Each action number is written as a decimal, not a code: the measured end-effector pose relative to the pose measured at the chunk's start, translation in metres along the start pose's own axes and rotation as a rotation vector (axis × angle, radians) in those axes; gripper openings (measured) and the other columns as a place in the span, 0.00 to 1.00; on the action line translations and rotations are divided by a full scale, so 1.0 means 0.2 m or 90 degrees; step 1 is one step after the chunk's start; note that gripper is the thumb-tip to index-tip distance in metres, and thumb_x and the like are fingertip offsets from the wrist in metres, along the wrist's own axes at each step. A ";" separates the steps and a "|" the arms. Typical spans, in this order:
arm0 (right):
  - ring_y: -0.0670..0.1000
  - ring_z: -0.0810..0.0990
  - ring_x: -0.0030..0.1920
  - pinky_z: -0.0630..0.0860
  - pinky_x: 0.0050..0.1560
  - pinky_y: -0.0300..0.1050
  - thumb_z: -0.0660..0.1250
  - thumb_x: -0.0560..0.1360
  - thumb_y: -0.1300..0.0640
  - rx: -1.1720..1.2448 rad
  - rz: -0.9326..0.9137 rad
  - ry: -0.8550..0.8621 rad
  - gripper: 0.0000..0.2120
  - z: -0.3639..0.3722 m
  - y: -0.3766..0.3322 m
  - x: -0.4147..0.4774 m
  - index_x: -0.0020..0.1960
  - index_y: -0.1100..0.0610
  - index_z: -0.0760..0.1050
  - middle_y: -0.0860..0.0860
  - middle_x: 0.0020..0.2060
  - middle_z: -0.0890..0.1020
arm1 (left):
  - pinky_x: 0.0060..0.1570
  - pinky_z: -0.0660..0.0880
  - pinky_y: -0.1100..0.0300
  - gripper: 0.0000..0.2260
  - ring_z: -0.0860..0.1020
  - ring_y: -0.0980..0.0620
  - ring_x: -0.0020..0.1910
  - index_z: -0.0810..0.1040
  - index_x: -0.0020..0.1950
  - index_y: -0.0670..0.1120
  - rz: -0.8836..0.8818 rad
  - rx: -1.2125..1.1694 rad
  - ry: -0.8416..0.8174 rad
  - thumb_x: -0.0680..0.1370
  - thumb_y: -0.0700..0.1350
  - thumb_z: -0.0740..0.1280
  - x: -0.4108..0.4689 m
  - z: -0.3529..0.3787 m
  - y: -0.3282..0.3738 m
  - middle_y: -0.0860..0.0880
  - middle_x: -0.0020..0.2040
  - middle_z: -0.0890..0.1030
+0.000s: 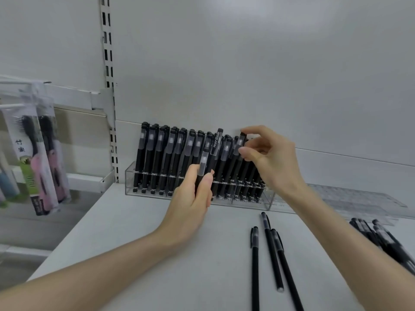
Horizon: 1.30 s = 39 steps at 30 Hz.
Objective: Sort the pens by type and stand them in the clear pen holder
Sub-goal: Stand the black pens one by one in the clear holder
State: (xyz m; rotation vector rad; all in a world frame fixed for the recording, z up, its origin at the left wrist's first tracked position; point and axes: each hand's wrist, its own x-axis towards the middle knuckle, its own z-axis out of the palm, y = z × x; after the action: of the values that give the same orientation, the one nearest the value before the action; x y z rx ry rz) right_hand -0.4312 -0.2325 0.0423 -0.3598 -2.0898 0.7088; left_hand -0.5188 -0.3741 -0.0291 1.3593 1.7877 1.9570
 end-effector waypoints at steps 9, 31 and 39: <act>0.50 0.81 0.37 0.79 0.45 0.48 0.70 0.74 0.56 -0.051 -0.013 0.015 0.10 0.00 0.00 -0.05 0.56 0.51 0.79 0.50 0.35 0.82 | 0.30 0.71 0.60 0.11 0.69 0.51 0.26 0.65 0.43 0.41 -0.019 0.002 -0.019 0.82 0.47 0.55 0.00 0.00 0.00 0.50 0.29 0.72; 0.53 0.83 0.37 0.80 0.38 0.40 0.70 0.74 0.65 0.222 0.001 0.165 0.18 -0.11 -0.05 -0.10 0.59 0.50 0.70 0.56 0.38 0.79 | 0.33 0.64 0.55 0.13 0.65 0.52 0.30 0.69 0.43 0.42 -0.047 0.008 0.017 0.81 0.50 0.56 0.00 0.03 0.00 0.53 0.30 0.71; 0.50 0.82 0.36 0.82 0.44 0.55 0.71 0.74 0.62 0.144 -0.027 0.160 0.19 -0.04 0.01 -0.06 0.55 0.43 0.71 0.49 0.37 0.79 | 0.30 0.63 0.62 0.12 0.64 0.56 0.28 0.68 0.42 0.44 -0.012 0.029 0.007 0.81 0.49 0.56 -0.02 0.03 0.00 0.54 0.27 0.67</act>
State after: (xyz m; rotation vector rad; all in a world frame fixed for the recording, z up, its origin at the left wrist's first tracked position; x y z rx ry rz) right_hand -0.4174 -0.2335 0.0367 -0.2629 -1.7564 0.8217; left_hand -0.5118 -0.3721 -0.0311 1.3419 1.8547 1.9298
